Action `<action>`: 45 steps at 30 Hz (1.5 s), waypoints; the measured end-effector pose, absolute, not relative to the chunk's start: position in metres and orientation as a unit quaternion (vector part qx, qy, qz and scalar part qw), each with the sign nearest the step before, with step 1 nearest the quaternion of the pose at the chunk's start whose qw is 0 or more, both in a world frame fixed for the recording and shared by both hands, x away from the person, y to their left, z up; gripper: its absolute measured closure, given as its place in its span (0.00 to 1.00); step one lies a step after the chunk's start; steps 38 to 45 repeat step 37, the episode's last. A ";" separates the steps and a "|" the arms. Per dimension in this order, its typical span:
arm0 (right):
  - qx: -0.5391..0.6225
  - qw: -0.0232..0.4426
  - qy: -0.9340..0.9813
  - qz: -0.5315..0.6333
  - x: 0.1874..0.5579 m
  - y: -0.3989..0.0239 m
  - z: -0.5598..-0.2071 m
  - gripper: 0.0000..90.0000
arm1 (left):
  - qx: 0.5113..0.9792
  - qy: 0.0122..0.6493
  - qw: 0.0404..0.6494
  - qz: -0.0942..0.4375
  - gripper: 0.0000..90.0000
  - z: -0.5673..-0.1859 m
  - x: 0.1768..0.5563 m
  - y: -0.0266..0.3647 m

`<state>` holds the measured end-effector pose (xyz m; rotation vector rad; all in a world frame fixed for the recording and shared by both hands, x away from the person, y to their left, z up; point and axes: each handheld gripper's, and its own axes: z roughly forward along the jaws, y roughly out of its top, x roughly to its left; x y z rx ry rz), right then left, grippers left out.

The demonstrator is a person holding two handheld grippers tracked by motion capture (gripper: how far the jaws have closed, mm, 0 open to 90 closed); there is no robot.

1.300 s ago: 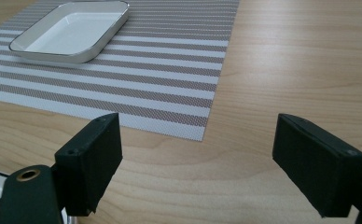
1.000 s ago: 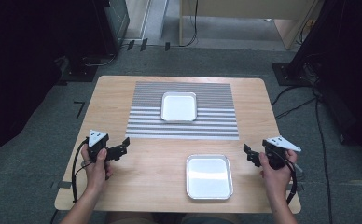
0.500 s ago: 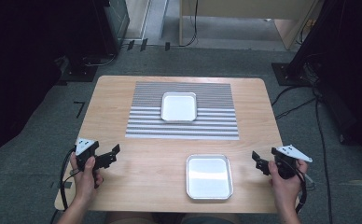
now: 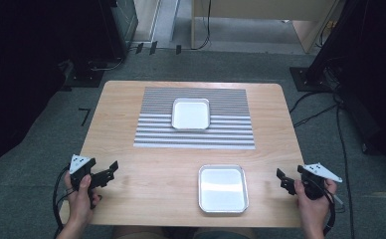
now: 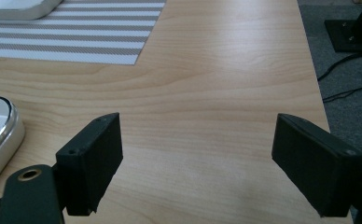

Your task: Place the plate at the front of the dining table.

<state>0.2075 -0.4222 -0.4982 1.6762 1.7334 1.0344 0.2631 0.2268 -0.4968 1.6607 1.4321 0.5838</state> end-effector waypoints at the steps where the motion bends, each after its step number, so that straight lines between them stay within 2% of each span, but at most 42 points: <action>1: 0.617 0.256 0.640 0.379 0.206 -0.423 -0.499 0.18 | 0.663 0.573 0.421 0.235 0.10 -0.497 0.262 0.229; 15: 0.639 0.254 0.636 0.351 0.188 -0.440 -0.523 0.18 | 0.676 0.569 0.383 0.269 0.10 -0.509 0.241 0.246; 27: 0.638 0.268 0.658 0.299 0.186 -0.428 -0.525 0.16 | 0.721 0.559 0.296 0.285 0.10 -0.518 0.235 0.239; 33: 0.635 0.265 0.661 0.300 0.186 -0.429 -0.525 0.16 | 0.718 0.573 0.308 0.248 0.11 -0.518 0.238 0.244; 45: 0.635 0.265 0.661 0.300 0.186 -0.429 -0.525 0.16 | 0.718 0.572 0.309 0.247 0.11 -0.518 0.238 0.245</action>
